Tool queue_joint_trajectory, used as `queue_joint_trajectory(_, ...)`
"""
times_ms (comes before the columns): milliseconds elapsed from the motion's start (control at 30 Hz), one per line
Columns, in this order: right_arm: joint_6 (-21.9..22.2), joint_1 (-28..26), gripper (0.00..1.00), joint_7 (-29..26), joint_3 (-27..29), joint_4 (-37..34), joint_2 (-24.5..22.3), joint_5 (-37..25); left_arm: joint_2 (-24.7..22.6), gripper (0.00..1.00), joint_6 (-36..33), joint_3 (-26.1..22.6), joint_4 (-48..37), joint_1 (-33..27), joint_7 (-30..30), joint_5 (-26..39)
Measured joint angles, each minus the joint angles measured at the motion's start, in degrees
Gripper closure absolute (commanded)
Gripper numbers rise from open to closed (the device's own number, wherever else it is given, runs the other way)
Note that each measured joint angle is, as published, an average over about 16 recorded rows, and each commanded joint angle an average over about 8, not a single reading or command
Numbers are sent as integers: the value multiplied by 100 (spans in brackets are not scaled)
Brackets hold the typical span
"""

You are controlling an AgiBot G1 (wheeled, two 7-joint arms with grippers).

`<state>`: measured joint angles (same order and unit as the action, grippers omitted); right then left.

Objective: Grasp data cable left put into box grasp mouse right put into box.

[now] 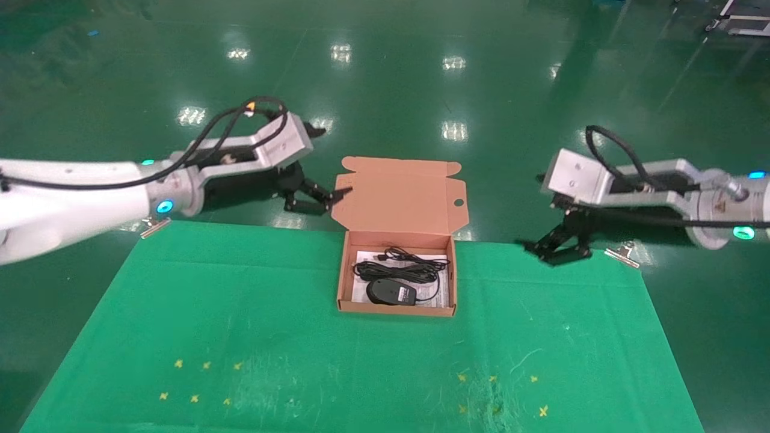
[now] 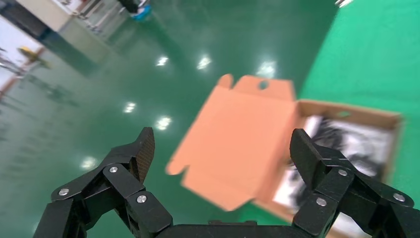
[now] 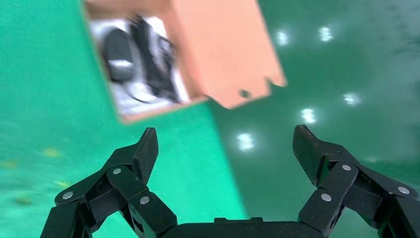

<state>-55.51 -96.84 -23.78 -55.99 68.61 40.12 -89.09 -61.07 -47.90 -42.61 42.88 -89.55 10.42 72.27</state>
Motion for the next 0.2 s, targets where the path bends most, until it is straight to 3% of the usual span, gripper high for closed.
queue_joint_trajectory(200, -217, 254, 0, 94, 288, 36, -37, 340, 188, 0, -272, 192, 221, 202, -153, -219)
